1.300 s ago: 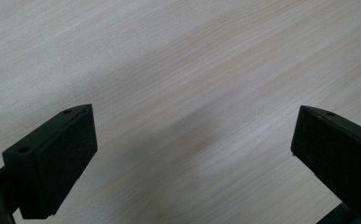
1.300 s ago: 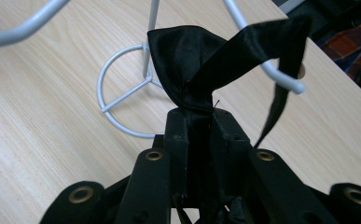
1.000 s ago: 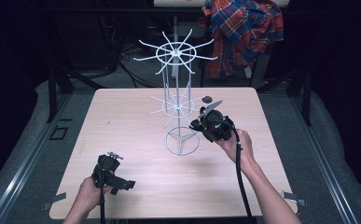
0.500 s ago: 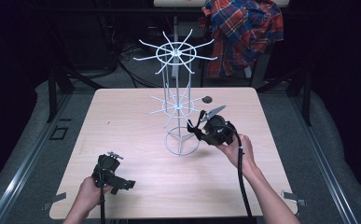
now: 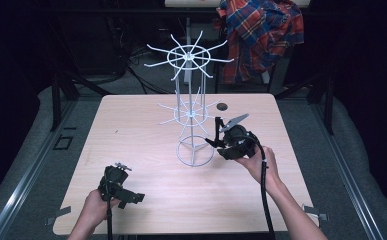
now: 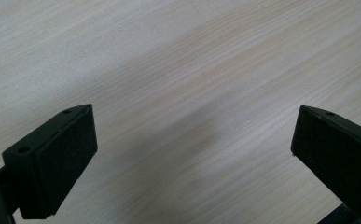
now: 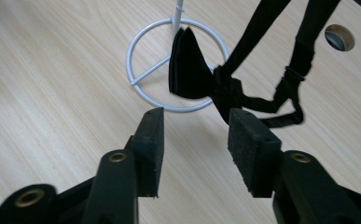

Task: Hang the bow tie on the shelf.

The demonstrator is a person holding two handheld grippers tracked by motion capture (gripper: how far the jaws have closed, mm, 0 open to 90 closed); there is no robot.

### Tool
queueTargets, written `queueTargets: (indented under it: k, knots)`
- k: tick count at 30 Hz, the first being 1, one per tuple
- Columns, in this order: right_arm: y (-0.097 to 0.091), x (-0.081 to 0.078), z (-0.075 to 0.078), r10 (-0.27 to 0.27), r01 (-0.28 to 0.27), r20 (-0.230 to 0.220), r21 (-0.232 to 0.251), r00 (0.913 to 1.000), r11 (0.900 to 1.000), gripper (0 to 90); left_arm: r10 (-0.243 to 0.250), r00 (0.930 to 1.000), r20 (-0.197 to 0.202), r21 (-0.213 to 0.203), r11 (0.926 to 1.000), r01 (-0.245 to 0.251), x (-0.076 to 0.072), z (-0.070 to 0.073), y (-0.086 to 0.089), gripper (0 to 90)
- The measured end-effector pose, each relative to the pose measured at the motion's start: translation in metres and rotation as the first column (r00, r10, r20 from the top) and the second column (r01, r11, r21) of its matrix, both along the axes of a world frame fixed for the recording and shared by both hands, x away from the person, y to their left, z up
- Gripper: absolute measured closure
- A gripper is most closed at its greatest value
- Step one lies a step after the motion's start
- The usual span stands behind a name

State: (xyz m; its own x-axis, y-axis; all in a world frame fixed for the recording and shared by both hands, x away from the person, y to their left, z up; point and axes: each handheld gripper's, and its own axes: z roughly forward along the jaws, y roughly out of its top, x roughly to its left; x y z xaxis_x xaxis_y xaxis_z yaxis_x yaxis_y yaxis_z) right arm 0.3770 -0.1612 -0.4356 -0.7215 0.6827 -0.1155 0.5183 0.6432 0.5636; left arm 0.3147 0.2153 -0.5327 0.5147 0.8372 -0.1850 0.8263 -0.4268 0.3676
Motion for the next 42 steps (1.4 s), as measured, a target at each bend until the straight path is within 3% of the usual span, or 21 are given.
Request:
queueTargets:
  k: [8, 13, 19, 24, 42]
  knots:
    - [-0.007, -0.013, 0.006, 0.001, -0.001, -0.013, 0.026, 0.9999, 0.9997, 39.5, -0.001, 1.0, -0.002, 0.003, 1.0, 0.001, 0.0, 0.0, 0.0, 0.3]
    - [-0.016, -0.023, 0.008, 0.015, -0.014, -0.039, 0.015, 0.9991, 0.9998, 30.8, -0.003, 1.0, -0.003, 0.005, 1.0, 0.003, 0.001, -0.001, -0.001, 0.3]
    - [-0.03, -0.035, 0.008, 0.006, -0.005, -0.033, 0.017, 0.9994, 0.9998, 21.5, 0.001, 1.0, -0.005, 0.005, 1.0, -0.001, 0.001, -0.001, -0.001, 0.3]
    - [-0.044, -0.044, 0.005, -0.005, 0.006, -0.027, 0.015, 0.9996, 0.9999, 18.5, 0.002, 1.0, -0.006, 0.007, 1.0, -0.002, 0.001, -0.001, -0.001, 0.3]
    - [-0.095, -0.068, -0.026, -0.081, 0.079, -0.089, -0.019, 0.9927, 0.9967, 13.0, 0.007, 1.0, -0.005, 0.012, 0.9999, -0.007, 0.0, -0.002, -0.003, 0.3]
